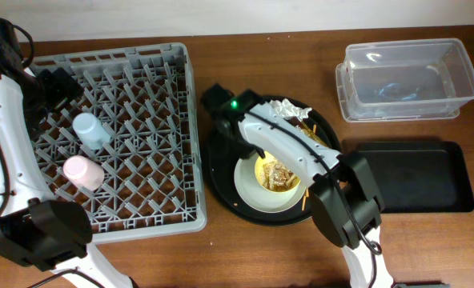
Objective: Sort waste into correct bins and load items into the dishwasher rack
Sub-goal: 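Reach the right gripper to the crumpled white tissue and grasp it, then carry the tissue to the clear plastic bin and release it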
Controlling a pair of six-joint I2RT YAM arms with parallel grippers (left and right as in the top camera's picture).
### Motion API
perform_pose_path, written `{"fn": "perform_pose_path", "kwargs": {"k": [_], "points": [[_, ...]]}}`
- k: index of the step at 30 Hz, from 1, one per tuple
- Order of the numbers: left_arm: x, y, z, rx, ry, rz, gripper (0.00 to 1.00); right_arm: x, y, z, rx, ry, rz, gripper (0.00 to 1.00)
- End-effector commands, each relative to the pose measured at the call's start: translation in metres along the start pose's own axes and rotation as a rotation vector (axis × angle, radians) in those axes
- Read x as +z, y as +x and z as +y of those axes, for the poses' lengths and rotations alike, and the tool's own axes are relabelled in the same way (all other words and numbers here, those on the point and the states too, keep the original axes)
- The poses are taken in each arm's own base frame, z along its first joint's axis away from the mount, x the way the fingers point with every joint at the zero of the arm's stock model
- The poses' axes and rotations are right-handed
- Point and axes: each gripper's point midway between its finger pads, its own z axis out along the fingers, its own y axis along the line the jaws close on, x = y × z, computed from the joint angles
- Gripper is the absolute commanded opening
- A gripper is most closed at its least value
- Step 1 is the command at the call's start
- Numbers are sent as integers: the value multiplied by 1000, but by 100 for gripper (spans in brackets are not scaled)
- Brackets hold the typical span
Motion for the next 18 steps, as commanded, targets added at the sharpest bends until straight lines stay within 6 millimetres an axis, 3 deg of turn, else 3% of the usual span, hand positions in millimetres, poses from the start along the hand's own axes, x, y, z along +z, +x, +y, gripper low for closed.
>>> {"fn": "perform_pose_path", "kwargs": {"k": [1,4,7,12,15,18], "points": [[-4,-2,1,9,2,-15,99,-84,-37,-56,267,20,-221,4],[-4,-2,1,9,2,-15,99,-145,-45,-122,482,16,-368,4],[-4,-2,1,9,2,-15,99,-165,-29,-196,637,59,-420,4],[-4,-2,1,9,2,-15,99,-137,17,-288,855,134,-354,4],[-4,-2,1,9,2,-15,99,-118,44,-331,1006,148,-328,4],[-4,-2,1,9,2,-15,99,-103,55,-359,1082,112,-341,4]]}}
